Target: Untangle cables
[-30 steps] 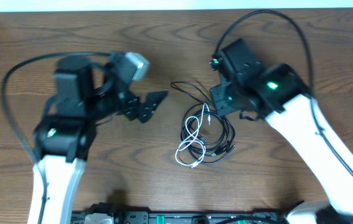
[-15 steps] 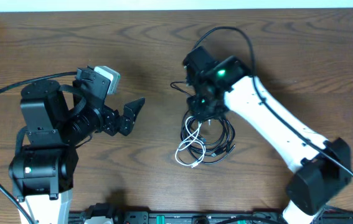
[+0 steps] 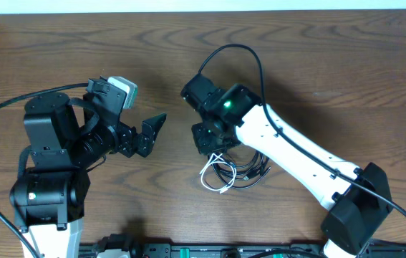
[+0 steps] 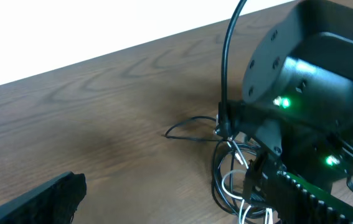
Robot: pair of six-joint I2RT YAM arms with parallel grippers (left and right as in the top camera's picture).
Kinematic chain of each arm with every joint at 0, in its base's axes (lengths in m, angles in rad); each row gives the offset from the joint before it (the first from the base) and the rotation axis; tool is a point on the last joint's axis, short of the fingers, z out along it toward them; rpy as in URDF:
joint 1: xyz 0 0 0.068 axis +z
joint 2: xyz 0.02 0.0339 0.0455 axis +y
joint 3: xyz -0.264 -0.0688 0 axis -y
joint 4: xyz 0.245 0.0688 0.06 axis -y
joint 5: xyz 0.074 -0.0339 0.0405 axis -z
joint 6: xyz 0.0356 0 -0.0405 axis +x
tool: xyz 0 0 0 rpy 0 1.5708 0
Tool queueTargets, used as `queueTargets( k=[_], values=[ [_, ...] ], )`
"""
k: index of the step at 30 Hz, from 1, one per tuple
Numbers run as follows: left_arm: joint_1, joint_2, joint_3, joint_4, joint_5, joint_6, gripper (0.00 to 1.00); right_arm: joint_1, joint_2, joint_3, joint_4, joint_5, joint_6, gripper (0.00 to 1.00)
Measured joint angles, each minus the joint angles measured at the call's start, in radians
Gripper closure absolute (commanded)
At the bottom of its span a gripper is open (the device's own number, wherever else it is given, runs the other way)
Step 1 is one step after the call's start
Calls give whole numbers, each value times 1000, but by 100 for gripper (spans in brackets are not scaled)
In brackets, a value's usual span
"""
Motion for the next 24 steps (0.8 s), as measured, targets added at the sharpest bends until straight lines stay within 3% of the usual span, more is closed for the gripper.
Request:
queueTargets(
  k=[6,10,12,14,24],
  values=[
    [0,0,0,0,0,0,2,35,0,-2,-6,44,65,69],
    [0,0,0,0,0,0,2,41,0,-18,-5,66,101,76],
    [0,0,0,0,0,0,2,41,0,-28,-6,74,112,83],
    [0,0,0,0,0,0,2,41,0,-38,-5,82,122,99],
    [0,0,0,0,0,0,2,41,0,-49,-2,89,134,99]
  ],
)
